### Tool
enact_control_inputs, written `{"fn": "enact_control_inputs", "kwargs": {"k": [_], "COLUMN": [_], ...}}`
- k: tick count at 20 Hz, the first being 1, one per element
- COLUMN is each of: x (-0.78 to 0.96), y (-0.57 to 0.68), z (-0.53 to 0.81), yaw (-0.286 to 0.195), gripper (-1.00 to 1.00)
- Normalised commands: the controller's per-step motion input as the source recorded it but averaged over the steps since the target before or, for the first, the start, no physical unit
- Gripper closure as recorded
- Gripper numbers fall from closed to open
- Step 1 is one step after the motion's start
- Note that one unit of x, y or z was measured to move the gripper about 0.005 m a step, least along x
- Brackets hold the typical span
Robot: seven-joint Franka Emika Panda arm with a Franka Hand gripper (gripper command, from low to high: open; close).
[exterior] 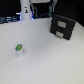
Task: Open the kcup holder, insert the kcup into the holder, and close the kcup holder
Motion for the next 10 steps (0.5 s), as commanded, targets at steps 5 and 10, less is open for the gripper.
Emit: {"fn": "enact_control_inputs", "kwargs": {"k": [5,10], "x": [-0.28,-0.27], "y": [0.65,0.68], "z": [0.07,0.07], "yaw": [-0.182,-0.184], "gripper": [-1.00,-1.00]}}
